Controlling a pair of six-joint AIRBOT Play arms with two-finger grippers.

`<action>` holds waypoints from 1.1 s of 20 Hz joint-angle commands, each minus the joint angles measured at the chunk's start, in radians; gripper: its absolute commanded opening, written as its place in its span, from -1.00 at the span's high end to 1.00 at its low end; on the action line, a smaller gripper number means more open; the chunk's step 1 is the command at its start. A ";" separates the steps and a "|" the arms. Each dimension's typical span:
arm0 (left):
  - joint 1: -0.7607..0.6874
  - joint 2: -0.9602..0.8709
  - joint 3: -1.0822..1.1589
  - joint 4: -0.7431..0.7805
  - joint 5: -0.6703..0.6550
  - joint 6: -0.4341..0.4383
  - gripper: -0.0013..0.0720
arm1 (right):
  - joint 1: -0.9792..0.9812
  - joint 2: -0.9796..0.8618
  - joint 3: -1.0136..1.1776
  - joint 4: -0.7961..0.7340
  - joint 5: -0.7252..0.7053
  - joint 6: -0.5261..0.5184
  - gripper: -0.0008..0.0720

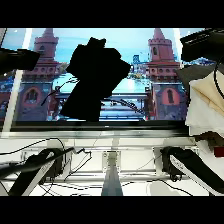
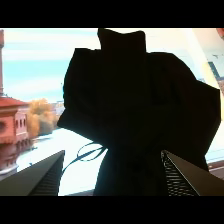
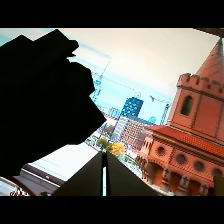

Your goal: Fold the clothes and pants, and hang the long-sleeved shirts on hangers.

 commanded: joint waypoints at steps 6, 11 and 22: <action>0.000 0.000 0.000 0.000 0.000 0.000 -0.98 | 0.001 -0.001 0.000 0.000 -0.006 0.000 0.93; 0.000 0.000 0.000 0.000 0.000 0.000 -0.98 | 0.001 0.003 0.002 0.097 -0.232 0.010 0.93; 0.000 -0.007 0.000 0.000 0.071 0.003 -0.98 | 0.343 -0.498 -0.145 0.139 0.113 -0.644 0.51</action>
